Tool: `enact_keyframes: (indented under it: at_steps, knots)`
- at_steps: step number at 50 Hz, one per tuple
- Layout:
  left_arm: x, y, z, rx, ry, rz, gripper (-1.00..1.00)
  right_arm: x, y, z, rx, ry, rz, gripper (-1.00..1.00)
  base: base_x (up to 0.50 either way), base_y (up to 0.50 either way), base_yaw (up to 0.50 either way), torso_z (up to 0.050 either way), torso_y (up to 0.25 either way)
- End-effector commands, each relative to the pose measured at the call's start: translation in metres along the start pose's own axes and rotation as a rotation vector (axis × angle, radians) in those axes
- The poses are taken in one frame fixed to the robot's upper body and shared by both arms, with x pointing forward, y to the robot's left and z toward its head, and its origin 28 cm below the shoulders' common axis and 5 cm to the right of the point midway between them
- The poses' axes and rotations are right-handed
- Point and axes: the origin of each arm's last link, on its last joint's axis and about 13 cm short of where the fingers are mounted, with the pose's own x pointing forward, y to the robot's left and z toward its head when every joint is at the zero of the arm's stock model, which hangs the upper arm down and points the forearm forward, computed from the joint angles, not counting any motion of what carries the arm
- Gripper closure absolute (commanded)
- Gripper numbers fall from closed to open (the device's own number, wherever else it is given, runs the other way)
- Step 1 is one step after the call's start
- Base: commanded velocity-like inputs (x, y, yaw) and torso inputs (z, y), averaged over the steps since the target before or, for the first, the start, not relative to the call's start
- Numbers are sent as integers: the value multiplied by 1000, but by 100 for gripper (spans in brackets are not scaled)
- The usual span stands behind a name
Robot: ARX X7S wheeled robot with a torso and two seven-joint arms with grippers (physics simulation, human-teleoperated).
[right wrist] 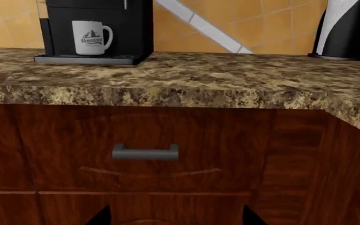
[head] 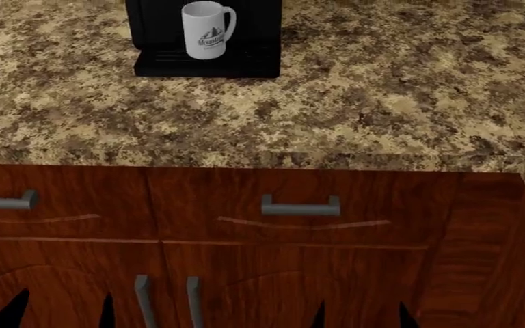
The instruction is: Pick the mug from under the coffee machine dispenser and place it on the counter.
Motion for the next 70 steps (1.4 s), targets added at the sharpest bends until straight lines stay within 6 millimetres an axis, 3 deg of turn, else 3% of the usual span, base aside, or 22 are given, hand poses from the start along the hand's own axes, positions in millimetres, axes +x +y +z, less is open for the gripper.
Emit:
enact_keyframes:
  at_steps: [1,5,17,28,38,40,41,42,43,44,48,54,59,70]
  knots:
    - [19,0,55,9,-37,-31,-100,9,-10,47,-13,0,31,-100,0,0,0,50,0]
    - [29,1,81,4,-45,-42,-100,11,-13,77,-51,-40,61,-100,0,0,0,50,0]
    - [56,5,157,-78,-14,-41,-100,26,-25,132,-27,-56,71,-100,0,0,0,50,0]
    - [80,-1,211,-39,-67,16,-100,43,-37,187,-14,-97,86,-100,0,0,0,50,0]
    - [77,-3,211,-56,-80,7,-100,46,-37,181,-13,-103,79,-100,0,0,0,35,0]
    - [86,7,205,-91,-129,134,-100,46,-36,180,11,-95,80,-100,0,0,0,0,0]
    - [91,12,204,-164,-39,203,-100,47,-37,181,4,-88,55,-100,0,0,0,0,0]
    - [92,20,211,-166,-118,209,-100,46,-36,181,-9,-90,61,-100,0,0,0,0,0]
    - [96,28,210,-103,-201,352,-100,46,-35,181,-12,-90,55,-100,0,0,0,0,0]
    - [97,34,211,-152,-186,369,-100,46,-34,181,-14,-90,57,-100,0,0,0,0,0]
    - [96,70,213,-340,-231,705,-100,46,-34,180,-32,-80,44,-100,0,0,0,0,0]
    - [69,79,219,-494,-440,960,-100,49,-33,174,-26,-72,47,-100,0,0,0,0,0]
    - [61,82,221,-506,-526,1101,-100,52,-35,172,-38,-63,31,-100,0,0,0,0,0]
    - [61,77,223,-430,-568,1115,-100,51,-35,172,-29,-52,69,-100,62,344,0,0,0]
